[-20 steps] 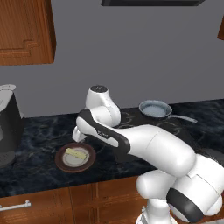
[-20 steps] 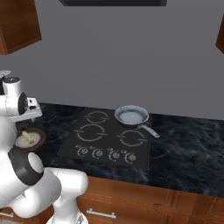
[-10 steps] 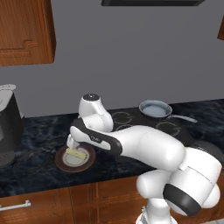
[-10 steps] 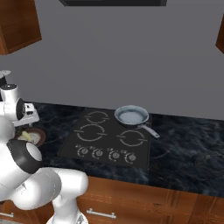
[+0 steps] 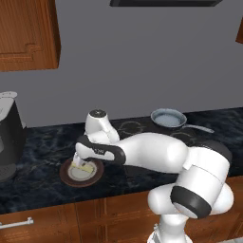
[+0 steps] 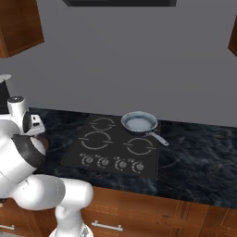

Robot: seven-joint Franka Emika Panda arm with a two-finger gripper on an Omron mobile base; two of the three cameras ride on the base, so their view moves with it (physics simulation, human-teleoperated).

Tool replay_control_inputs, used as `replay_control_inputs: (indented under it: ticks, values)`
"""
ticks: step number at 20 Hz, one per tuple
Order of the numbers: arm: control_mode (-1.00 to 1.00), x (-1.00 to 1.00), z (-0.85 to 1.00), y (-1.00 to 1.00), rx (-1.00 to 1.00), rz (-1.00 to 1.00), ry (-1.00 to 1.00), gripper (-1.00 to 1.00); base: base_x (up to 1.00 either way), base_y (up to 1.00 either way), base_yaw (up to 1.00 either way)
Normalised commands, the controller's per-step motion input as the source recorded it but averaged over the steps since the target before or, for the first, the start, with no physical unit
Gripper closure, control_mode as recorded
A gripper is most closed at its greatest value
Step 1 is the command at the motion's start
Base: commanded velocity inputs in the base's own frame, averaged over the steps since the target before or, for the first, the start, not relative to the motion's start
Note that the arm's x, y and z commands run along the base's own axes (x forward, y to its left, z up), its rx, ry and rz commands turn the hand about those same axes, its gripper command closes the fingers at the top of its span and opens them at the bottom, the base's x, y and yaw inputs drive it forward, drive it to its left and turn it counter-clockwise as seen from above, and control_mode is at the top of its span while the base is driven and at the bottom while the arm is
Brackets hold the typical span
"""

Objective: Pick up the butter stick and place it in the pan. Then turn on the burner for the pan.

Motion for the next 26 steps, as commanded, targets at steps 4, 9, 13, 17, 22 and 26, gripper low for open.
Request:
replay_control_inputs:
  ticks: [4, 9, 13, 17, 22, 26]
  values:
    - [-1.00, 0.25, -0.31, 0.18, 0.00, 0.02, 0.00, -1.00, 0.00, 0.00, 0.00]
    - [-1.00, 0.22, -0.27, 0.17, 0.00, 0.01, 0.00, -1.00, 0.00, 0.00, 0.00]
    - [-1.00, 0.04, -0.22, 0.09, 0.00, 0.03, 0.03, -1.00, 0.00, 0.00, 0.00]
    - [-1.00, 0.01, -0.20, 0.08, 0.00, 0.03, 0.04, -1.00, 0.00, 0.00, 0.00]
    - [-1.00, 0.00, -0.17, 0.00, 0.00, 0.05, 0.04, -1.00, 0.00, 0.00, 0.00]
    - [-1.00, 0.01, -0.13, 0.00, 0.00, 0.04, 0.04, -1.00, 0.00, 0.00, 0.00]
